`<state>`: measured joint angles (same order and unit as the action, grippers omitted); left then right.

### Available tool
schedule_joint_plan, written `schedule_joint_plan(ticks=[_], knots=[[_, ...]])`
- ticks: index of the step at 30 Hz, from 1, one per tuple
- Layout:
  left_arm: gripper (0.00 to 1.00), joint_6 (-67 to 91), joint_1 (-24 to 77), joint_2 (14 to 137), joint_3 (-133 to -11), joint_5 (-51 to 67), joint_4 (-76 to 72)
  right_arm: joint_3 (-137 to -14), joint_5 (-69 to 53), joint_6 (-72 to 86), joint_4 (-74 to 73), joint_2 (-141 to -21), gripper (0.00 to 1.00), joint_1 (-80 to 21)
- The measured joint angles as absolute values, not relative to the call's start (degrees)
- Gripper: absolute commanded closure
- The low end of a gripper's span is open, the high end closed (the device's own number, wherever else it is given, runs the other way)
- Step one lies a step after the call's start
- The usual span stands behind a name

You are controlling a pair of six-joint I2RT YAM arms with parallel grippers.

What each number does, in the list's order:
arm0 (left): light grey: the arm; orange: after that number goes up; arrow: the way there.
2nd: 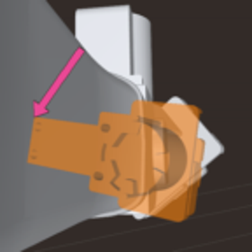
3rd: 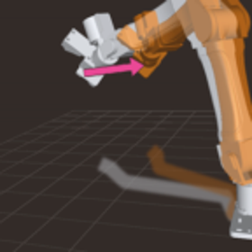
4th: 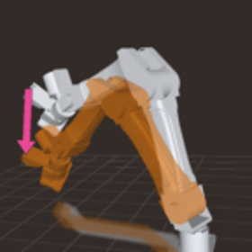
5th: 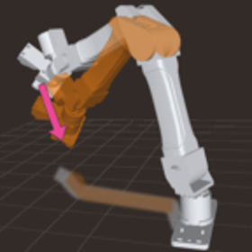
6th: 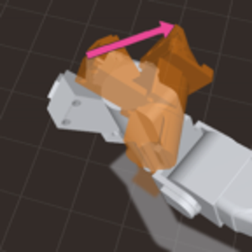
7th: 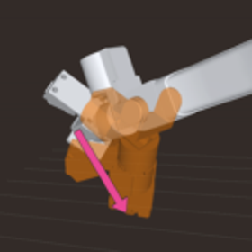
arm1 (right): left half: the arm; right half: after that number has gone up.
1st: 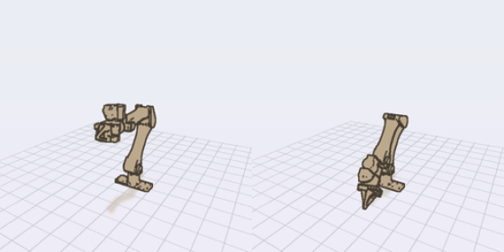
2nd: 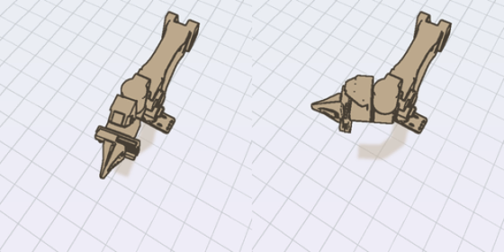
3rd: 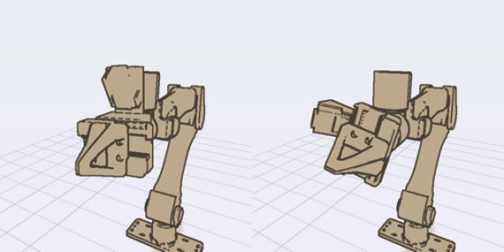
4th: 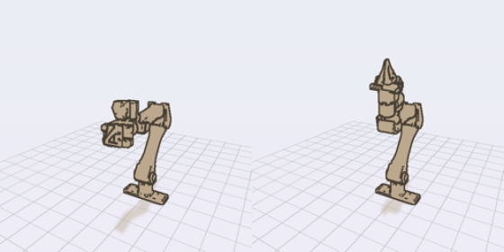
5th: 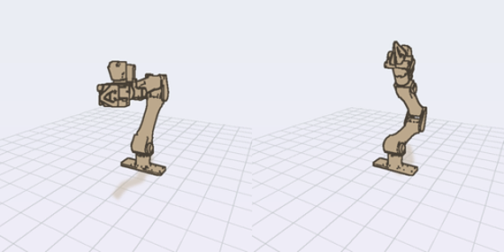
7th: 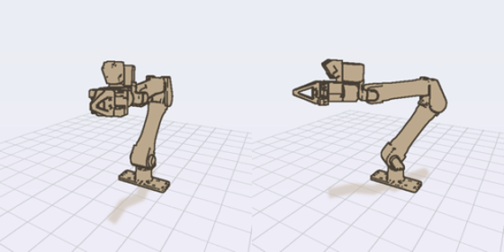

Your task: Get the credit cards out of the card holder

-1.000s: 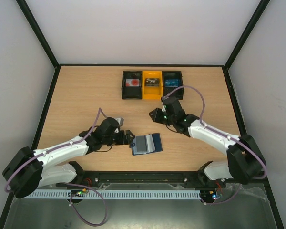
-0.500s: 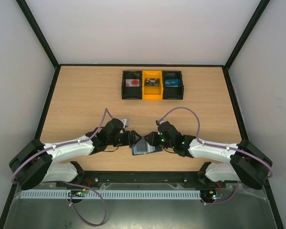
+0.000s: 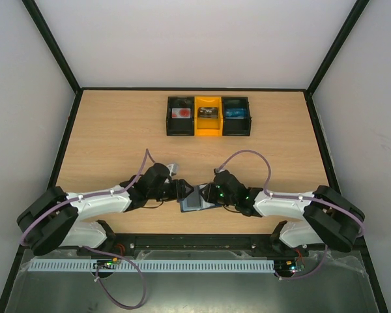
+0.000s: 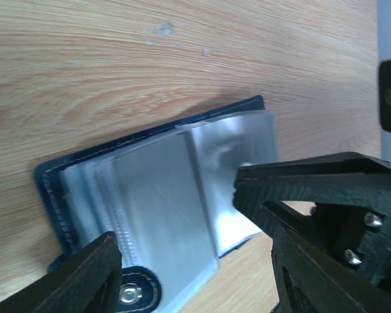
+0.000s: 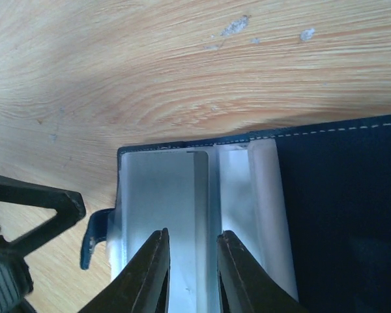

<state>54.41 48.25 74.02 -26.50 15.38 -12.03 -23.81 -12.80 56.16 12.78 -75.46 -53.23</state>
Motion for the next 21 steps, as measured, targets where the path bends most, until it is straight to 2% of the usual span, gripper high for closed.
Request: schedule_joint_plan(ticks=[5, 7, 11, 16, 21], knots=[[0.52, 53.54, 47.55, 73.97, -26.11, 12.8, -9.28, -23.66, -11.22, 56.01, 12.34, -75.75, 0.79, -54.35], [0.53, 53.1, 47.07, 73.8, -25.67, 12.23, -8.01, -23.55, -10.96, 56.01, 12.29, -75.79, 0.79, -54.74], [0.53, 52.88, 46.19, 72.73, -25.39, 11.42, -5.61, -23.55, -10.44, 55.94, 12.32, -76.38, 0.79, -55.16], [0.45, 52.95, 45.93, 69.82, -25.39, 11.55, -4.14, -23.55, -10.04, 55.72, 12.29, -77.69, 0.79, -55.18], [0.43, 54.98, 45.93, 67.24, -24.23, 14.83, -7.97, -22.98, -10.52, 56.07, 14.17, -79.31, 0.79, -55.81]])
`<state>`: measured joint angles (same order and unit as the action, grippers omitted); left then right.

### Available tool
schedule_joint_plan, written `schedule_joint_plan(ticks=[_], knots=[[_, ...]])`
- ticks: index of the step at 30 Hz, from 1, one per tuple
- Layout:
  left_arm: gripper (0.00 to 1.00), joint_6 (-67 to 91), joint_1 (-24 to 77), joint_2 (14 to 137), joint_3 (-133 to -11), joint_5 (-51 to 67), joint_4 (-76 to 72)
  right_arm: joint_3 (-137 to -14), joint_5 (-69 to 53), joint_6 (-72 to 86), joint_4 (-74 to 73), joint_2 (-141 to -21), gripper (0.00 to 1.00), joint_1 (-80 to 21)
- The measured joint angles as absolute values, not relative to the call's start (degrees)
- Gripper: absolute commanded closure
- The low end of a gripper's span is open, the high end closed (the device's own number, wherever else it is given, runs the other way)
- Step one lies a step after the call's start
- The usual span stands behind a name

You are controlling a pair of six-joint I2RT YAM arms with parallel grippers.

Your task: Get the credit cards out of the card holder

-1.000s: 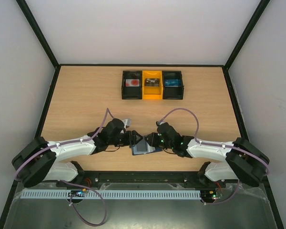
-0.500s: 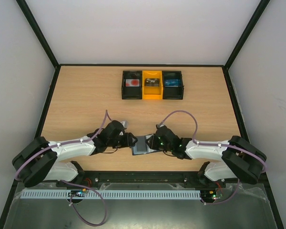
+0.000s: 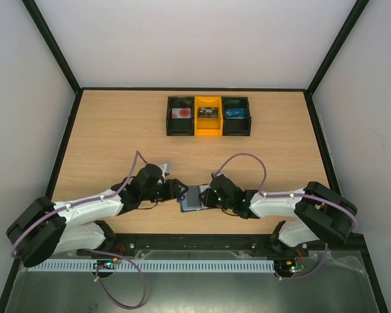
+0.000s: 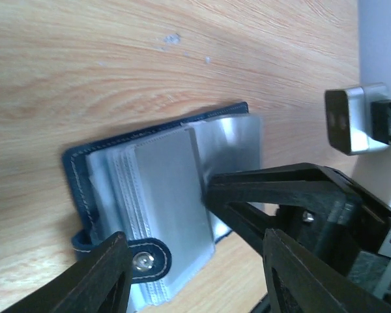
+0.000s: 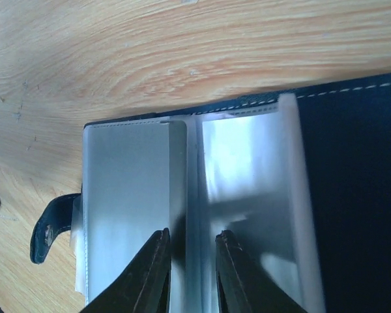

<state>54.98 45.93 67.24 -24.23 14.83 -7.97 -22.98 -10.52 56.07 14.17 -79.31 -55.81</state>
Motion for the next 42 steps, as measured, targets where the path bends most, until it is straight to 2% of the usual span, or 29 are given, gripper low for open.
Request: schedule_joint_plan(ticks=[3, 12, 18, 24, 42], knots=[[0.41, 57.32, 46.04, 67.16, -22.06, 17.17, -11.75, -22.94, -10.66, 56.49, 15.57, -80.49, 0.8, -56.55], [0.35, 62.87, 47.42, 69.91, -20.6, 21.04, -21.1, -21.12, -8.56, 58.46, 17.98, -80.29, 0.98, -58.17], [0.29, 63.57, 48.23, 72.66, -21.06, 21.12, -22.79, -17.15, -7.01, 60.2, 21.85, -78.61, 0.98, -58.28], [0.28, 62.92, 48.21, 75.57, -23.81, 20.86, -22.83, -16.1, -6.81, 60.69, 24.05, -78.65, 0.98, -58.39], [0.3, 58.92, 48.21, 82.13, -29.63, 19.0, -18.24, -14.83, -6.9, 61.84, 28.01, -79.72, 0.98, -58.39]])
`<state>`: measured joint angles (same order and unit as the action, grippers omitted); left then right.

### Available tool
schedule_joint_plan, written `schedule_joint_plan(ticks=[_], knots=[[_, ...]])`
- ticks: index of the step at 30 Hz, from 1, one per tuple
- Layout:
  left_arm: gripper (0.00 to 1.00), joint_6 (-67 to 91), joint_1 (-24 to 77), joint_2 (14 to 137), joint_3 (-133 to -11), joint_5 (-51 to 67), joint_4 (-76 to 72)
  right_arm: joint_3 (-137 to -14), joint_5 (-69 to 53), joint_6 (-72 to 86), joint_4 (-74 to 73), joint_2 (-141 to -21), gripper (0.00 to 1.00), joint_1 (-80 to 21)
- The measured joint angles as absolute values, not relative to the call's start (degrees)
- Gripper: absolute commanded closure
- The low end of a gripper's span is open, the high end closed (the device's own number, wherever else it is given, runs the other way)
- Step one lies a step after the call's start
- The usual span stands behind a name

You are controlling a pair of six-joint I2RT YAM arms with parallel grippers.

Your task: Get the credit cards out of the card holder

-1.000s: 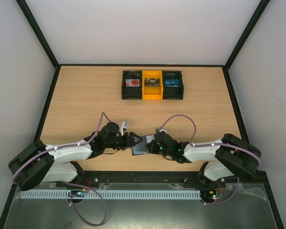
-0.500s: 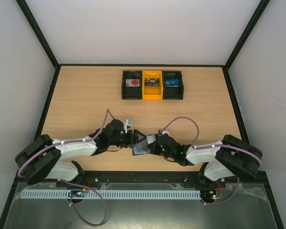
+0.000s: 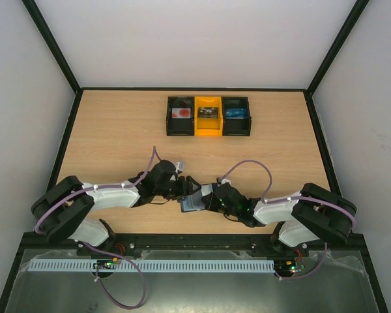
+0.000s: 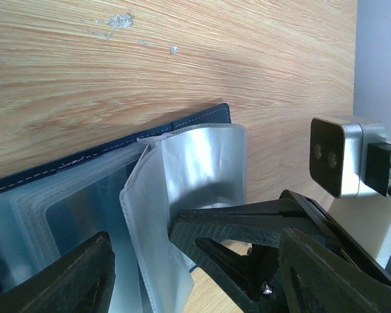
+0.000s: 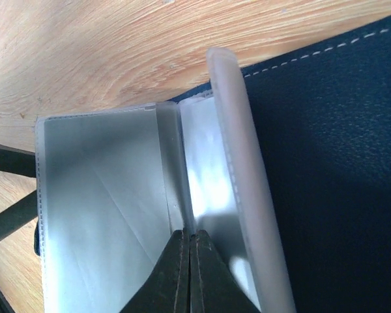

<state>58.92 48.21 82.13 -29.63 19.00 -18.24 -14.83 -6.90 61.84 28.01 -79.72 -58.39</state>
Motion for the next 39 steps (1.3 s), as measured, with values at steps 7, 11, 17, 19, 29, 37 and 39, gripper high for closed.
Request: schedule_joint_plan(ticks=[7, 11, 17, 19, 29, 37, 39], knots=[[0.4, 58.5, 48.21, 82.17, -29.63, 18.83, -18.09, -14.81, -6.92, 62.19, 29.98, -81.01, 0.98, -58.39], [0.51, 58.37, 48.21, 82.24, -29.63, 18.85, -18.13, -14.74, -6.98, 62.22, 30.39, -81.17, 0.98, -58.39], [0.66, 58.35, 48.21, 83.2, -29.63, 18.83, -18.31, -14.37, -6.9, 62.19, 28.49, -79.11, 0.94, -58.41], [0.69, 58.08, 48.21, 83.24, -29.74, 18.52, -18.04, -14.28, -6.5, 62.11, 26.5, -77.36, 0.91, -58.41], [0.7, 57.34, 48.21, 83.48, -31.29, 16.95, -14.87, -14.31, -0.64, 59.96, 14.52, -66.61, 0.85, -58.41], [0.65, 57.43, 48.42, 84.09, -31.83, 17.58, -14.98, -14.31, 4.05, 58.48, 9.13, -65.3, 0.83, -58.41], [0.64, 57.45, 48.82, 84.4, -32.21, 17.67, -15.09, -14.31, 4.64, 58.28, 8.62, -65.39, 0.83, -58.41]])
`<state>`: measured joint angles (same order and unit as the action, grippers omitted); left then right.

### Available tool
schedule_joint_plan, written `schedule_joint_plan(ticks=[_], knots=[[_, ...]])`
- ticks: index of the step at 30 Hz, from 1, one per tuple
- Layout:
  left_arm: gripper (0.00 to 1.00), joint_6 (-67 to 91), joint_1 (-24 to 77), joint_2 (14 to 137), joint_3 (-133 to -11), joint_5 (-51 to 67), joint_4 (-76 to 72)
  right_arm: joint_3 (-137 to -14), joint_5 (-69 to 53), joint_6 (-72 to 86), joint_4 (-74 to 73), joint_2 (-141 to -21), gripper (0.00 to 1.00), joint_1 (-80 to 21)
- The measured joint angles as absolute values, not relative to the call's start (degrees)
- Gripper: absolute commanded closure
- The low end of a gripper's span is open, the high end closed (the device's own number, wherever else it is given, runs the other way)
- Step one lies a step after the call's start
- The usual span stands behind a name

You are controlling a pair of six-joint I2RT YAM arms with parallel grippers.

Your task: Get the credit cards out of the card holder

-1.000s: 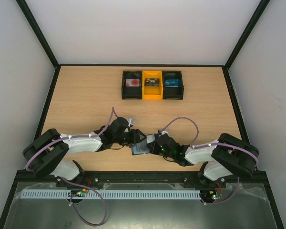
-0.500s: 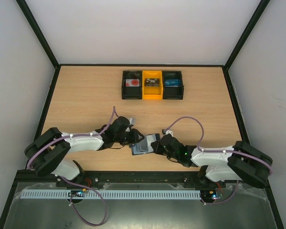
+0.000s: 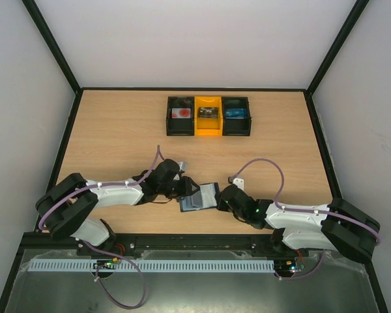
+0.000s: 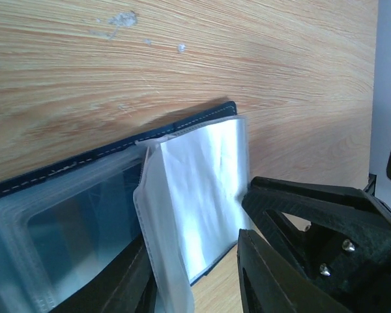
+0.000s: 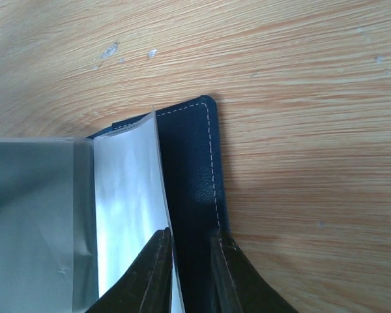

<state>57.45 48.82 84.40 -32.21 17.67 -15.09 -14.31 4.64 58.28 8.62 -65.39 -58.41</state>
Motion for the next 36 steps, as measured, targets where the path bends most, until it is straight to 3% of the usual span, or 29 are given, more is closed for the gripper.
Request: schedule_joint_plan(ticks=[9, 24, 36], knots=[[0.6, 57.67, 50.33, 85.19, -34.04, 18.02, -15.51, -12.99, 4.91, 58.11, 9.58, -65.73, 0.89, -58.41], [0.56, 59.02, 52.95, 89.54, -36.25, 19.31, -18.76, -9.1, 1.17, 60.53, 17.5, -65.28, 0.91, -58.41], [0.56, 58.26, 53.17, 88.68, -36.71, 16.1, -16.1, -7.92, 1.45, 60.97, 9.58, -54.02, 0.89, -58.41]])
